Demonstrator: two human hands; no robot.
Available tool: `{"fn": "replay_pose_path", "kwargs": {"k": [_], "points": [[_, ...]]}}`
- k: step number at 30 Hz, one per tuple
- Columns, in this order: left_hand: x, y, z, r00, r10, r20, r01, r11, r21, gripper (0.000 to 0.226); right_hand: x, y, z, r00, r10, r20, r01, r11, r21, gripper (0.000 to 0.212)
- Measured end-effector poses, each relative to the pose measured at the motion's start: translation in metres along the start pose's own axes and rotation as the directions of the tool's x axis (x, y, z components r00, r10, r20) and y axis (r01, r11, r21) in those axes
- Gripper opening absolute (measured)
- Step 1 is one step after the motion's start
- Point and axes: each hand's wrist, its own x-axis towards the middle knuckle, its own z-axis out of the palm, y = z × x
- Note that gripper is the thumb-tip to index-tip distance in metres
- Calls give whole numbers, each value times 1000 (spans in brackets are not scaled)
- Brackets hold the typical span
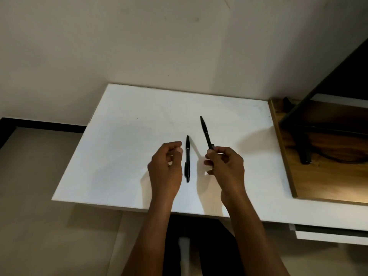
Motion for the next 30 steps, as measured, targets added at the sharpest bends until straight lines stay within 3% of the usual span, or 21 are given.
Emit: {"fn": "replay_pose_path", "kwargs": {"k": [2, 6, 8, 13, 19, 22, 24, 26, 27, 30], "points": [[-4, 4, 9, 994, -86, 69, 92, 991, -92, 17, 1, -2, -6, 991, 30, 129, -45, 992, 121, 11], [-12, 11, 21, 941, -200, 271, 285, 903, -322, 20, 2, -2, -19, 929, -40, 369, 8, 996, 87, 19], [-13, 13, 22, 929, -216, 301, 326, 861, -390, 21, 0, -1, -24, 896, -36, 442, -26, 991, 133, 22], [-9, 10, 20, 892, -345, 293, 446, 781, -437, 19, 4, -4, -35, 956, -3, 294, -102, 935, 340, 26], [-14, 9, 22, 790, -321, 523, 568, 705, -425, 13, 7, -3, -33, 982, -5, 188, -96, 846, 524, 20], [-14, 9, 23, 787, -260, 560, 504, 794, -339, 18, 7, -3, -31, 981, -82, 174, -35, 813, 581, 19], [-13, 7, 24, 854, -177, 489, 302, 935, -188, 14, 8, -4, -31, 976, -151, 160, 39, 835, 549, 23], [-13, 5, 25, 926, -61, 374, 86, 995, -52, 12, 8, -4, -33, 970, -198, 138, 125, 901, 415, 26], [-14, 5, 26, 946, -30, 323, 46, 998, -43, 12, 8, -3, -35, 967, -218, 134, 168, 935, 314, 27], [-13, 8, 26, 966, -47, 254, 94, 980, -177, 17, 9, 2, -37, 941, -261, 214, 254, 965, 60, 26]]}}
